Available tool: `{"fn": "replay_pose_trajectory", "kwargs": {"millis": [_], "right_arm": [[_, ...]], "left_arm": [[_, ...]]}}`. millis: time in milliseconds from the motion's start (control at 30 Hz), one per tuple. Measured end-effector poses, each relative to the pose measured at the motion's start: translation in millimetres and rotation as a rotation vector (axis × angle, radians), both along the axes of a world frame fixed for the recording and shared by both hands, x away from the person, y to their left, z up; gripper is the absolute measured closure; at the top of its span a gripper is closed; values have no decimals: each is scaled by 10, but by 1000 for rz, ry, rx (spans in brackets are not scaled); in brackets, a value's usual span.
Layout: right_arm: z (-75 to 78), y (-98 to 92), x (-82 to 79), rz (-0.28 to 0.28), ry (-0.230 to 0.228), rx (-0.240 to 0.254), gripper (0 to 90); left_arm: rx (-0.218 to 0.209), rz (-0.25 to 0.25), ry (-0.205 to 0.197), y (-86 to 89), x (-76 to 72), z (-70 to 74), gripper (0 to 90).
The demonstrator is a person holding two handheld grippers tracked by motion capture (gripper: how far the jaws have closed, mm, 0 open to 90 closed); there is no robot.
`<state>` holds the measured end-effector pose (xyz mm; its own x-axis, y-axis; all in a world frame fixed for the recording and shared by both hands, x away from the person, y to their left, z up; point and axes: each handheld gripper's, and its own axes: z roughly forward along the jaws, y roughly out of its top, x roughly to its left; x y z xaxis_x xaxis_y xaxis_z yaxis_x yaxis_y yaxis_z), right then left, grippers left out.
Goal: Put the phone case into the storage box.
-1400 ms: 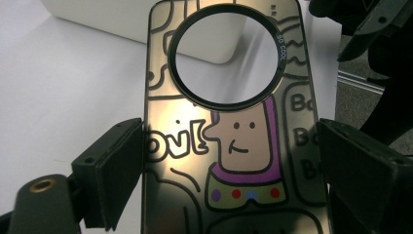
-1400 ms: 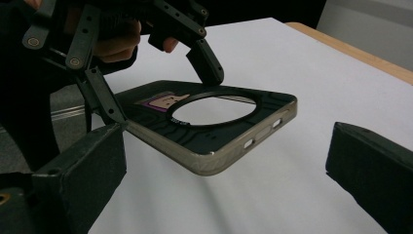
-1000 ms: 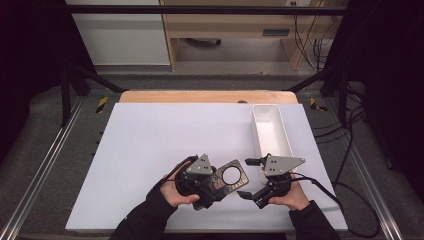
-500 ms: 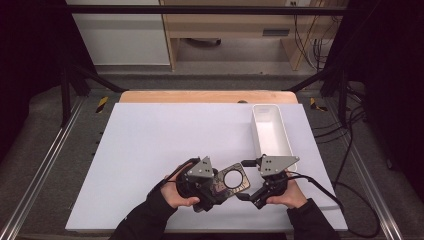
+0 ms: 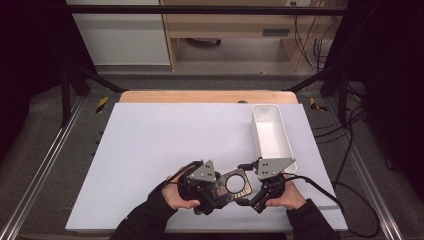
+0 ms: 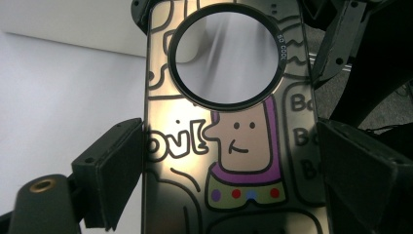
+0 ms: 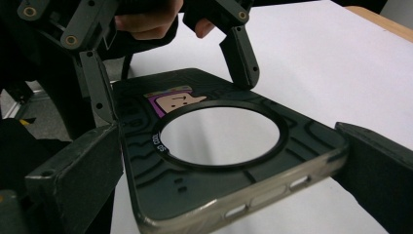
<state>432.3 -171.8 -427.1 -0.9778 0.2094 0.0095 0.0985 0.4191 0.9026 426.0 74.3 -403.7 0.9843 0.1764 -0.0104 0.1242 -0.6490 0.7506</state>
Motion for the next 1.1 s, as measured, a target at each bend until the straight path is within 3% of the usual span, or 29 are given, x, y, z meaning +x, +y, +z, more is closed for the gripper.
{"fn": "replay_pose_trajectory", "kwargs": {"millis": [467, 1100], "right_arm": [[-29, 55, -16, 50, 15, -7, 15], [-9, 31, -13, 88, 22, 32, 89]], "left_arm": [[6, -39, -10, -18, -21, -19, 115], [40, -83, -18, -27, 10, -118, 116]]}}
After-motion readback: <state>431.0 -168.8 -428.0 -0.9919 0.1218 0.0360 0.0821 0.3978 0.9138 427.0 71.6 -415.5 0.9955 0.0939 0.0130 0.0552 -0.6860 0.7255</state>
